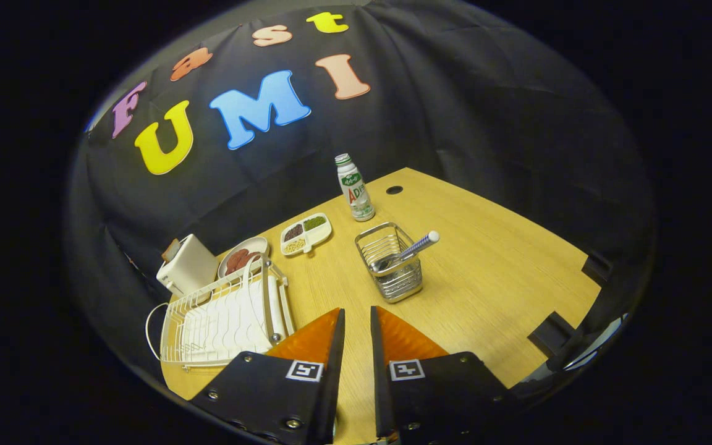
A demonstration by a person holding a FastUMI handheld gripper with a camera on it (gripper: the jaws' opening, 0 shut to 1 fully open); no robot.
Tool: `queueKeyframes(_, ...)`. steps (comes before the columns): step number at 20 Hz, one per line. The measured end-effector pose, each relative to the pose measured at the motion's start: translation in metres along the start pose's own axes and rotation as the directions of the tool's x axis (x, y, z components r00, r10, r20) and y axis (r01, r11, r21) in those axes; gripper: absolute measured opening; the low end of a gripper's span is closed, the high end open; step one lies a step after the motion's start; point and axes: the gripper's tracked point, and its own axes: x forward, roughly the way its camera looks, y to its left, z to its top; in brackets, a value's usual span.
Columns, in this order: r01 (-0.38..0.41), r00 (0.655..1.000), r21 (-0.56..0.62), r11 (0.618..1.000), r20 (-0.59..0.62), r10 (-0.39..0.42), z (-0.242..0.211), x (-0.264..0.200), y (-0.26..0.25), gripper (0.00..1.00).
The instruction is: Take the plate from the dish rack, then take the spoon from the basket and place it into the plate.
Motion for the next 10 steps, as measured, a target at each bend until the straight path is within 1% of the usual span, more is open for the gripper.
queueKeyframes(4,0.064,0.997,-0.014,0.998,0.044,-0.064,0.025,0.009,-0.023,0.25)
queueKeyframes(7,0.153,0.985,-0.033,0.988,0.085,-0.15,0.042,0.017,-0.045,0.25)
queueKeyframes(10,0.193,0.978,-0.021,0.981,0.081,-0.191,0.048,0.028,-0.053,0.25)
